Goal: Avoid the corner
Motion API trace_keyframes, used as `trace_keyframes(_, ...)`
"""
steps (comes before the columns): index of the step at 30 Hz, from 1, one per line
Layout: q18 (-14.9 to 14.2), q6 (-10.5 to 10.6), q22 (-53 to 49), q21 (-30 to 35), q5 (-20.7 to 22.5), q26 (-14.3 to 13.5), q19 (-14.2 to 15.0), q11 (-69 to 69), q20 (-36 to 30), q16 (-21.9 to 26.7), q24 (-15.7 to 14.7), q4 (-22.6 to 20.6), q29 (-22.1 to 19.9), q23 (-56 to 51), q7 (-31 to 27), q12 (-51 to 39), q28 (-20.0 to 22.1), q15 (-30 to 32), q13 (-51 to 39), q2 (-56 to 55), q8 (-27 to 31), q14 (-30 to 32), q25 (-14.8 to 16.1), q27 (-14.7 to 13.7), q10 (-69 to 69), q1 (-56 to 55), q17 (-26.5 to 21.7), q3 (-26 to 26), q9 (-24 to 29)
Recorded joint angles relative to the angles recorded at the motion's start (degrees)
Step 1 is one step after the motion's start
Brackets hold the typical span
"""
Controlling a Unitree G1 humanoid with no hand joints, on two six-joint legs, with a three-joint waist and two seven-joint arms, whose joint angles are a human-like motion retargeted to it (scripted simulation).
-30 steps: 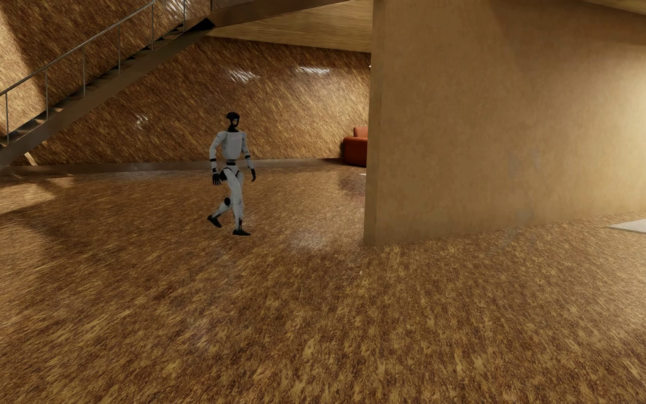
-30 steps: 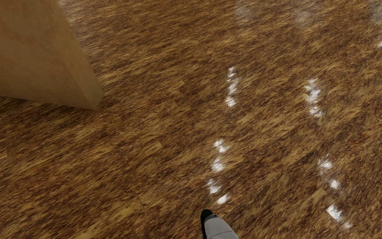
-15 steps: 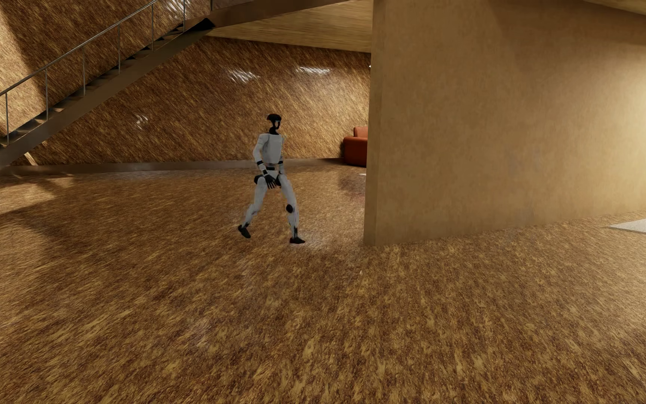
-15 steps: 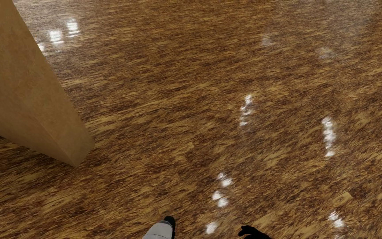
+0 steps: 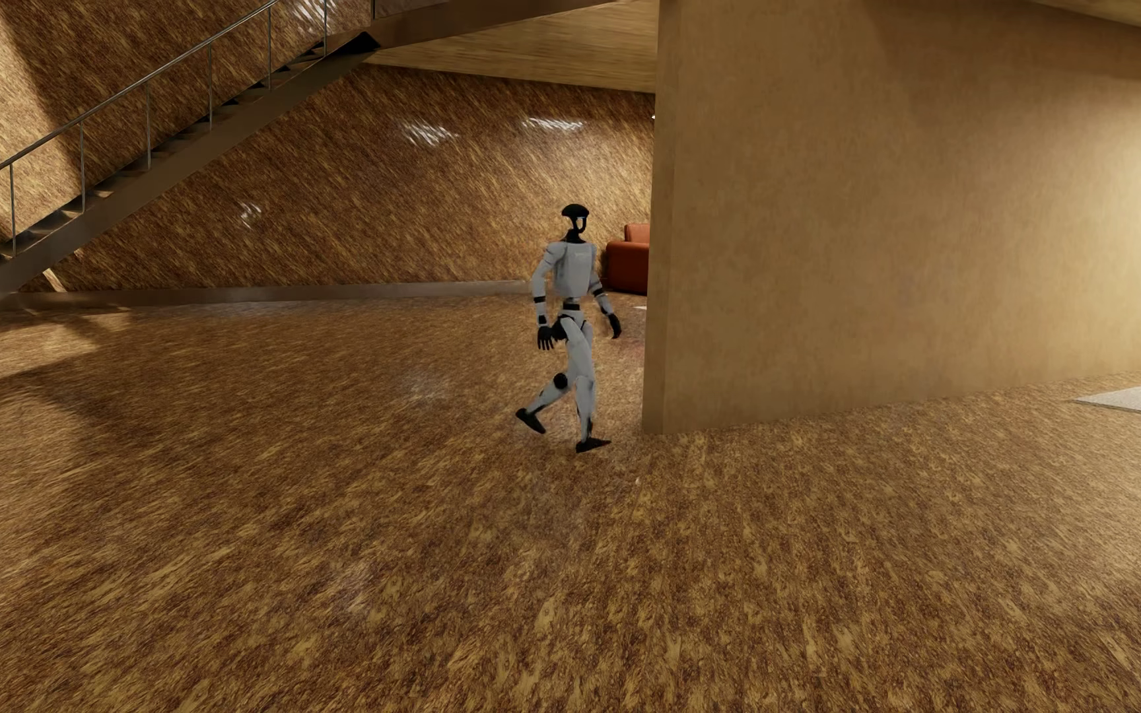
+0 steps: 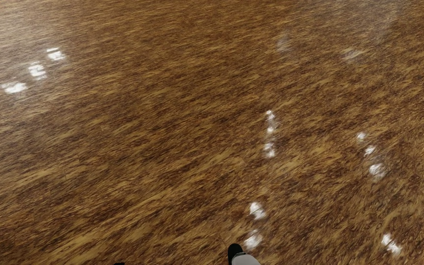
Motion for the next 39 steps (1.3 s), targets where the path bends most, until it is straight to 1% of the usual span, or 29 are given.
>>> trace_keyframes(1,0.0,0.65,1.07,0.19,0.04,0.0,0.0,0.37,1.26,-0.4,0.0,1.56,0.0,0.2,0.0,-0.26,0.0,8.26,0.55,-1.28,0.0,3.27,0.0,0.0,1.38,2.77,-0.28,-1.49,0.51)
trace_keyframes(2,0.0,1.69,2.11,0.39,1.41,0.0,0.0,4.85,2.06,-0.77,0.0,3.74,0.0,0.79,0.0,0.54,0.0,21.56,0.99,-3.21,0.0,9.66,0.0,0.0,5.19,3.48,-0.26,-1.71,-0.28)
trace_keyframes(3,0.0,3.88,3.55,0.56,4.59,0.0,0.0,9.44,2.62,-1.51,0.0,6.38,0.0,1.49,0.0,1.81,0.0,31.54,1.13,-4.38,0.0,20.08,0.0,0.0,12.97,0.79,-0.12,-0.8,-1.17)
trace_keyframes(4,0.0,5.2,7.68,-0.46,6.47,0.0,0.0,13.84,-0.77,-1.57,0.0,7.13,0.0,3.55,0.0,2.34,0.0,33.41,0.54,-2.91,0.0,28.33,0.0,0.0,23.82,-3.47,-0.45,0.8,-1.27)
trace_keyframes(5,0.0,6.38,7.75,-1.63,9.63,0.0,0.0,15.16,-1.02,-1.53,0.0,8.04,0.0,3.52,0.0,4.0,0.0,31.79,-0.66,-0.95,0.0,28.69,0.0,0.0,36.82,-11.62,-0.8,2.51,-1.62)
trace_keyframes(7,0.0,6.34,8.52,-4.91,11.54,0.0,0.0,10.45,-4.38,-1.17,0.0,6.09,0.0,3.49,0.0,5.65,0.0,24.68,-3.68,11.51,0.0,12.42,0.0,0.0,50.66,-23.49,-0.72,8.82,0.25)
trace_keyframes(8,0.0,5.72,9.04,-4.28,11.6,0.0,0.0,7.15,-5.4,-0.89,0.0,4.65,0.0,1.71,0.0,7.16,0.0,20.32,-5.16,17.94,0.0,8.87,0.0,0.0,51.02,-29.61,-1.58,12.42,0.39)
trace_keyframes(10,0.0,3.78,11.88,-7.13,9.34,0.0,0.0,-0.34,-5.67,-0.08,0.0,2.28,0.0,-5.41,0.0,10.17,0.0,11.05,-6.21,31.32,0.0,8.34,0.0,0.0,38.07,-37.49,-3.16,19.85,1.09)
trace_keyframes(13,0.0,3.36,15.67,-10.85,7.21,0.0,0.0,-2.22,-5.68,1.18,0.0,4.25,0.0,-13.81,0.0,13.49,0.0,-4.22,-10.37,44.29,0.0,10.47,0.0,0.0,6.37,-44.64,-4.57,26.44,-0.91)
trace_keyframes(14,0.0,3.68,17.22,-12.42,6.84,0.0,0.0,-2.16,-6.24,1.23,0.0,4.71,0.0,-15.5,0.0,14.22,0.0,-5.69,-11.88,46.66,0.0,16.54,0.0,0.0,-0.96,-44.96,-4.92,27.55,-1.76)
trace_keyframes(15,0.0,4.11,18.55,-13.49,6.96,0.0,0.0,-3.16,-6.01,1.26,0.0,4.9,0.0,-16.3,0.0,14.91,0.0,-4.39,-13.14,47.94,0.0,44.25,0.0,0.0,-24.09,-46.78,-4.87,27.46,-2.83)
trace_keyframes(16,0.0,4.37,20.25,-14.63,6.06,0.0,0.0,-2.15,-6.29,1.19,0.0,4.08,0.0,-16.96,0.0,15.28,0.0,-0.21,-13.15,50.07,0.0,19.51,0.0,0.0,-1.54,-48.58,-4.72,27.0,-2.3)
trace_keyframes(17,0.0,4.08,22.05,-15.98,4.47,0.0,0.0,2.38,-7.45,1.33,0.0,2.83,0.0,-16.17,0.0,15.11,0.0,6.84,-12.0,51.51,0.0,7.85,0.0,0.0,5.84,-49.29,-4.01,26.6,-1.77)
trace_keyframes(18,0.0,3.33,22.68,-16.38,2.06,0.0,0.0,12.54,-6.1,0.95,0.0,1.8,0.0,-13.32,0.0,15.23,0.0,15.98,-10.99,48.02,0.0,9.4,0.0,0.0,13.05,-51.69,-2.71,25.6,-2.41)
trace_keyframes(19,0.0,2.85,23.67,-15.74,-0.39,0.0,0.0,26.02,-6.94,0.85,0.0,-1.31,0.0,-8.56,0.0,13.74,0.0,21.77,-9.81,44.79,0.0,6.78,0.0,0.0,19.66,-49.56,-1.83,24.51,-0.7)
trace_keyframes(21,0.0,4.31,19.06,-10.25,-0.07,0.0,0.0,55.86,-9.18,0.37,0.0,-6.61,0.0,-1.14,0.0,10.39,0.0,19.42,-8.8,29.5,0.0,4.79,0.0,0.0,17.01,-41.22,-2.4,21.2,0.28)
trace_keyframes(22,0.0,5.88,14.8,-6.64,0.95,0.0,0.0,61.47,-8.22,-0.16,0.0,-7.9,0.0,0.94,0.0,9.93,0.0,18.49,-7.41,22.99,0.0,6.97,0.0,0.0,13.26,-35.26,-2.81,17.06,0.46)
trace_keyframes(24,0.0,7.77,7.08,-5.32,3.32,0.0,0.0,54.47,-6.28,-0.96,0.0,-8.43,0.0,3.88,0.0,7.64,0.0,23.7,-2.96,11.29,0.0,11.06,0.0,0.0,4.37,-22.25,-2.03,10.2,0.43)
trace_keyframes(26,0.0,8.49,1.0,-3.85,3.6,0.0,0.0,30.88,-5.6,-1.27,0.0,-6.03,0.0,3.6,0.0,5.15,0.0,33.91,1.22,3.96,0.0,15.2,0.0,0.0,-1.66,-12.25,-1.61,3.44,0.25)
trace_keyframes(27,0.0,8.05,-2.03,-4.0,2.97,0.0,0.0,19.01,-5.29,-0.86,0.0,-4.39,0.0,3.67,0.0,3.9,0.0,35.67,3.01,1.07,0.0,16.18,0.0,0.0,-3.46,-8.25,-0.93,1.79,-0.28)
trace_keyframes(28,0.0,6.77,-5.49,-3.52,1.81,0.0,0.0,8.5,-5.12,0.12,0.0,-3.07,0.0,2.67,0.0,2.83,0.0,28.48,4.45,-0.63,0.0,18.4,0.0,0.0,-4.04,-3.87,-0.47,1.49,-0.77)
trace_keyframes(30,0.0,5.46,-11.71,-4.06,-0.95,0.0,0.0,-0.85,-3.08,1.52,0.0,0.95,0.0,3.51,0.0,2.26,0.0,5.2,4.4,-5.05,0.0,23.79,0.0,0.0,-3.38,-0.63,0.6,-1.07,-2.08)
trace_keyframes(31,0.0,5.56,-12.43,-4.76,-1.39,0.0,0.0,-0.05,-2.26,1.45,0.0,3.52,0.0,3.03,0.0,2.16,0.0,3.64,4.27,-6.13,0.0,29.01,0.0,0.0,-2.35,1.51,0.29,-2.92,-1.59)
trace_keyframes(32,0.0,6.01,-10.93,-4.93,-0.49,0.0,0.0,2.32,-1.97,0.8,0.0,4.98,0.0,3.6,0.0,2.72,0.0,10.54,3.64,-7.93,0.0,34.95,0.0,0.0,-0.89,2.92,-0.21,-3.22,-2.15)
trace_keyframes(34,0.0,7.76,-3.72,-5.48,4.16,0.0,0.0,12.27,-2.06,-0.97,0.0,7.3,0.0,5.35,0.0,4.89,0.0,30.82,1.56,-11.69,0.0,51.52,0.0,0.0,11.08,-1.77,-0.93,-0.3,-4.83)
trace_keyframes(35,0.0,8.62,0.78,-5.47,6.92,0.0,0.0,17.7,-3.07,-1.58,0.0,7.75,0.0,5.85,0.0,5.08,0.0,30.77,-0.29,-9.11,0.0,49.53,0.0,0.0,22.43,-6.51,-1.63,1.45,-3.23)
trace_keyframes(37,0.0,7.86,7.92,-6.87,10.84,0.0,0.0,14.57,-7.03,-1.7,0.0,6.15,0.0,5.4,0.0,4.38,0.0,26.47,-5.11,4.89,0.0,21.59,0.0,0.0,44.0,-19.52,-2.62,5.7,0.0)
trace_keyframes(38,0.0,6.23,9.57,-6.63,10.83,0.0,0.0,11.03,-7.67,-1.24,0.0,4.63,0.0,4.53,0.0,5.5,0.0,22.51,-7.35,12.02,0.0,11.23,0.0,0.0,47.63,-26.81,-3.11,8.83,0.02)
trace_keyframes(39,0.0,4.73,10.92,-6.21,9.83,0.0,0.0,6.57,-8.91,-0.34,0.0,3.29,0.0,-0.45,0.0,6.65,0.0,18.12,-8.0,21.59,0.0,5.97,0.0,0.0,44.41,-30.36,-4.78,12.51,1.78)
